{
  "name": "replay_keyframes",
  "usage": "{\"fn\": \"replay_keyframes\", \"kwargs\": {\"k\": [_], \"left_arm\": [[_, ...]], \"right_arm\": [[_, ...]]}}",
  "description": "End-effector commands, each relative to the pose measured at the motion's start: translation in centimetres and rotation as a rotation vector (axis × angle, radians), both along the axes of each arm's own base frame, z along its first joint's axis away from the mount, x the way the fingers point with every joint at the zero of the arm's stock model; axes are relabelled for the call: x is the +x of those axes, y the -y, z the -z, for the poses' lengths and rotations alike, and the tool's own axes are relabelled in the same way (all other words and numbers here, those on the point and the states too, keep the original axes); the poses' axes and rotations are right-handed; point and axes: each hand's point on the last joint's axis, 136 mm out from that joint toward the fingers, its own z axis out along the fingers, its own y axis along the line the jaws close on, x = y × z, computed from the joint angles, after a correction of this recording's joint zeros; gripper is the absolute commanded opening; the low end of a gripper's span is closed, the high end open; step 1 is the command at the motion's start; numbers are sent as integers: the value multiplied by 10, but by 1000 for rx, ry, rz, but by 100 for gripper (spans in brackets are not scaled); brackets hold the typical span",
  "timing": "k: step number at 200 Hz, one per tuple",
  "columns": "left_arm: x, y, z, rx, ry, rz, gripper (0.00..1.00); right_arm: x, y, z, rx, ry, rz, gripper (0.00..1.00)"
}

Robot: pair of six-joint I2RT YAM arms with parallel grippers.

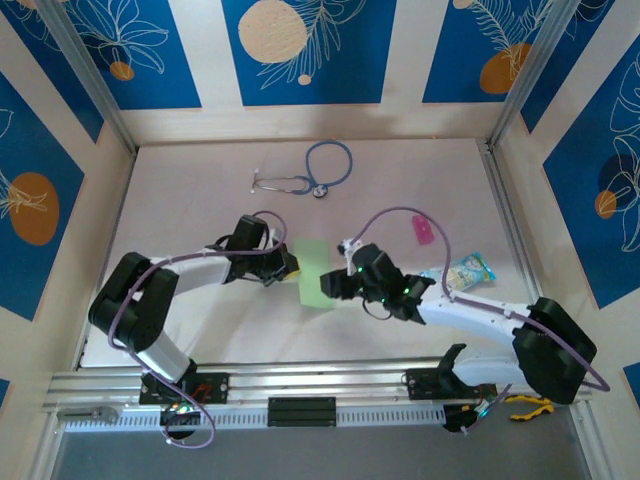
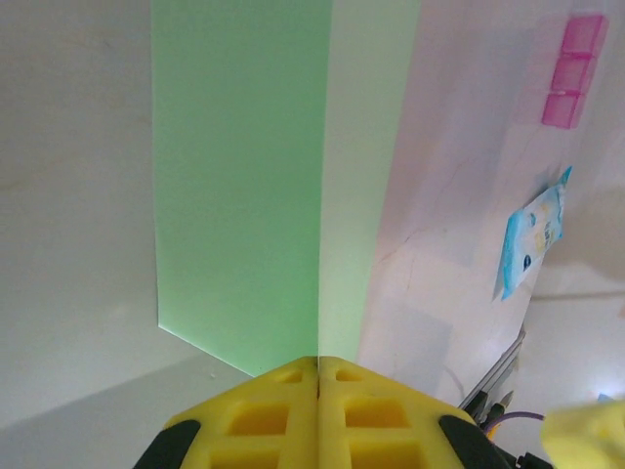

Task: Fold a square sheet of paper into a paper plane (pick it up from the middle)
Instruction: Third fold the triangle at the center of the table.

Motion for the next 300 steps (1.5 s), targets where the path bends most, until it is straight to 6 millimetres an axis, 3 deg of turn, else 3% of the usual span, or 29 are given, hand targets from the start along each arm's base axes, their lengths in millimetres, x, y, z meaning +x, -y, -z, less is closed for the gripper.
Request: {"fn": "replay_keyframes", "kwargs": {"k": [1, 50, 87, 160, 214, 300], "left_arm": [[-4, -6, -7, -18, -11, -6, 2], [-5, -4, -8, -45, -25, -26, 2], [-2, -5, -11, -47, -18, -41, 2], [0, -4, -13, -54, -14, -41, 2], [-1, -5, -11, -49, -16, -42, 2], [0, -4, -10, -46, -15, -43, 2]], "right_arm": [[11, 2, -12, -210, 290, -87, 51], [-41, -55, -11, -266, 548, -404, 52], [-46, -73, 8, -359, 606, -413, 52], [-29, -69, 29, -480, 660, -269, 50], [-30, -67, 31, -451, 613, -258, 33], [-31, -64, 32, -437, 581, -231, 23]]}}
